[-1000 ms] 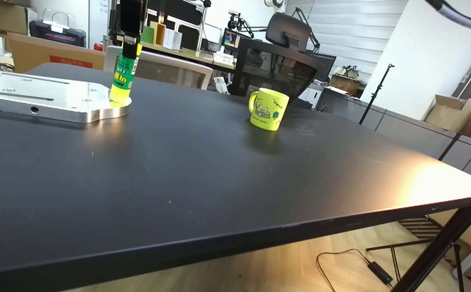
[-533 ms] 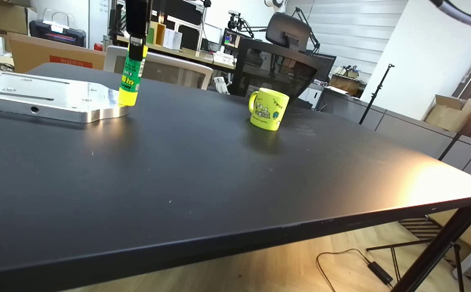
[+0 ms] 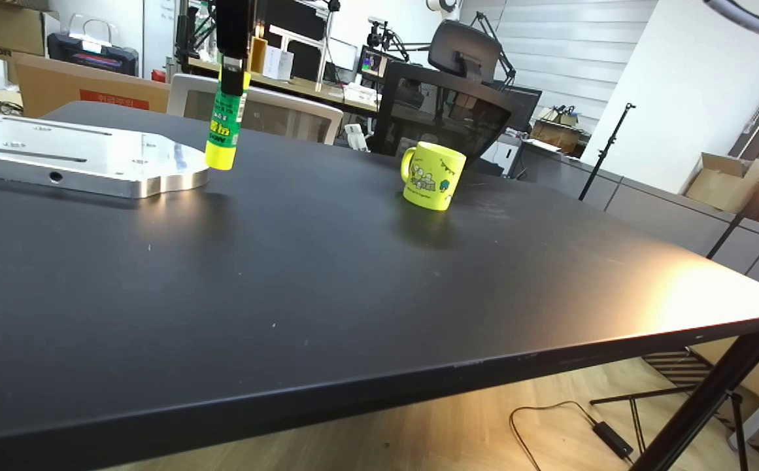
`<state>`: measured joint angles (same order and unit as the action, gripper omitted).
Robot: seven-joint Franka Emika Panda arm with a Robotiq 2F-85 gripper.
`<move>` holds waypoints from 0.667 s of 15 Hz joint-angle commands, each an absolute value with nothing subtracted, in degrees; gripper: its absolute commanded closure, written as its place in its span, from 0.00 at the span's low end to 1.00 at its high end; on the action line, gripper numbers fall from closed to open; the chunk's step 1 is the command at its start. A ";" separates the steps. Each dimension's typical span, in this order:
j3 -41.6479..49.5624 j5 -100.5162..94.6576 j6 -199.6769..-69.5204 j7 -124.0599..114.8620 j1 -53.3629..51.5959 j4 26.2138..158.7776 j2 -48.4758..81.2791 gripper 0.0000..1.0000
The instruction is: Put the gluestick on the table
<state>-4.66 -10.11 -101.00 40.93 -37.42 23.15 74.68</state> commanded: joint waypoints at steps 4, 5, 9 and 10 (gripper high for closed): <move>-4.19 -9.33 -97.15 39.10 -37.03 18.76 76.93 0.91; -4.50 -9.68 -100.23 38.41 -36.53 24.86 73.79 0.91; -4.56 -9.62 -101.06 37.97 -36.12 24.83 74.35 0.91; -4.54 -9.64 -101.21 37.85 -36.06 24.92 74.46 0.91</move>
